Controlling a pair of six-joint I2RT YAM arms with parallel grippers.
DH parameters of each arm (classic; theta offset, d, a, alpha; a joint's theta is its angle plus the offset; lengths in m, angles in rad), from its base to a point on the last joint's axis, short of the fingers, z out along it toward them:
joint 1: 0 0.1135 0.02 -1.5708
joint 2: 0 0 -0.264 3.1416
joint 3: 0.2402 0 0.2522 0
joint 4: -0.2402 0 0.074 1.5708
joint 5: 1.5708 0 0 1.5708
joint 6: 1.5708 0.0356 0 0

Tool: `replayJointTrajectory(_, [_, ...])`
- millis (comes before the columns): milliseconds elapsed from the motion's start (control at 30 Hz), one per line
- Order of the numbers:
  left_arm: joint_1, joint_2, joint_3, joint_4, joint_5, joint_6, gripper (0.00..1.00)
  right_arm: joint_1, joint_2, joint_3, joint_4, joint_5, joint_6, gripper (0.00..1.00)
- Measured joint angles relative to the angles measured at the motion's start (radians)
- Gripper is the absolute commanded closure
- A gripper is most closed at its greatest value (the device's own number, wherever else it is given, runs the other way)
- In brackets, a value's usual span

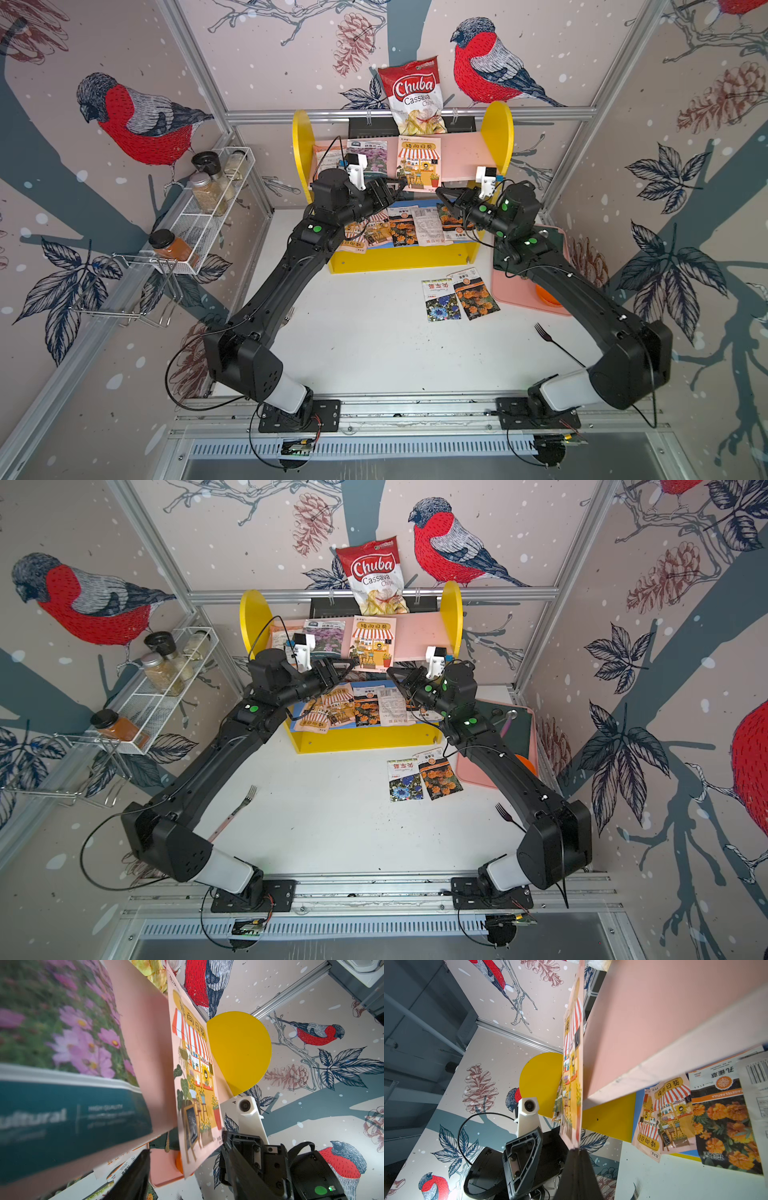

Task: Take the seed bag off the shelf
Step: Pick up the seed packet from the shelf.

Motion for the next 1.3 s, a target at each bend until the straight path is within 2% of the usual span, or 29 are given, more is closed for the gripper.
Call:
replayJointTrajectory(333, [0.000,0.048,0.026,0.050,0.037,-0.051,0.56,0.000,-0.005,-0.003,0.000,-0.007,0.000,1.00])
replayJointTrajectory(467, [0.000,0.061,0.034,0.049,0.053,-0.059,0.70,0.000,-0.005,-0.004,0.000,-0.008,0.000,1.00])
replayJointTrajectory(567, [0.000,0.065,0.035,0.057,0.060,-0.070,0.76,0.000,-0.005,-0.005,0.000,-0.008,-0.001,1.00])
replayJointTrajectory(833, [0.000,0.070,0.048,0.078,0.064,-0.074,1.00,0.000,-0.005,-0.008,0.000,-0.008,-0.001,1.00])
replayJointTrajectory(1300, [0.000,0.051,0.010,0.094,0.078,-0.074,1.00,0.000,-0.029,-0.033,0.003,-0.015,-0.005,1.00])
